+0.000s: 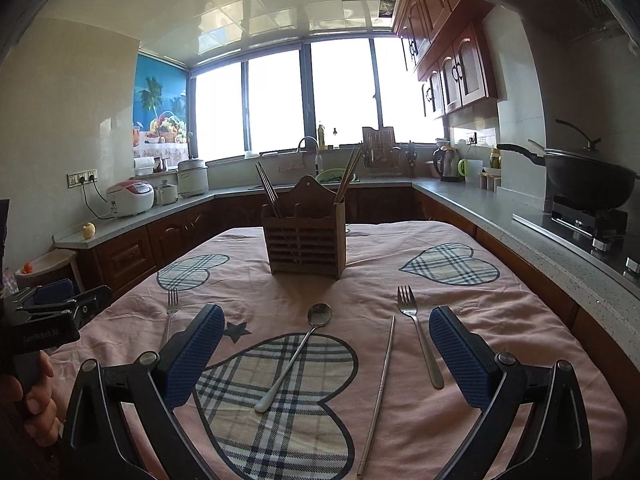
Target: Organize utensils
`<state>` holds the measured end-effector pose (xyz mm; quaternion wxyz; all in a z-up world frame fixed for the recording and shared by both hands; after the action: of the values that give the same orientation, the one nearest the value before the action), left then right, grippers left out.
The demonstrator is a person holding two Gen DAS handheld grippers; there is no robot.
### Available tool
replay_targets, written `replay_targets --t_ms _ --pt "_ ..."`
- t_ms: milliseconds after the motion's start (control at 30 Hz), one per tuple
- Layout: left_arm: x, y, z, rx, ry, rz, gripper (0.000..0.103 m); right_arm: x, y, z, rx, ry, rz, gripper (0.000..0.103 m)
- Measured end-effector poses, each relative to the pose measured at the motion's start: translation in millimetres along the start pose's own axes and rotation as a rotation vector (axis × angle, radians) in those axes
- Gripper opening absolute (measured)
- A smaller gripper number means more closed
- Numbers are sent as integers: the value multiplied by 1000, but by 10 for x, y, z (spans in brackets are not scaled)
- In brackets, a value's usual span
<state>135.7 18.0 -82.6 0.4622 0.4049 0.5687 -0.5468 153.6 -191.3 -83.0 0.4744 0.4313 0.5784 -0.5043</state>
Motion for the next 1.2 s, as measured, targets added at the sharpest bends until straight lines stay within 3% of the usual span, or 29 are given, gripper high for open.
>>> replay_targets --t_ms 1200 --pt "93 -256 -163 -18 24 47 102 93 -179 -125 -17 -10 2 103"
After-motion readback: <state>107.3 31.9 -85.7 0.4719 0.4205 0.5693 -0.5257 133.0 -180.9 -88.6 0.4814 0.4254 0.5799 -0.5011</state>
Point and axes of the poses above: each gripper's, at about its wrist camera, not at the fingertips, and y roughly the way its jaws point, z to its right, x to its underside, the point moved 10 cm from there along y, roughly the way its jaws point, and after that the axes turned 11 degrees about z, right-handed, at the moved point
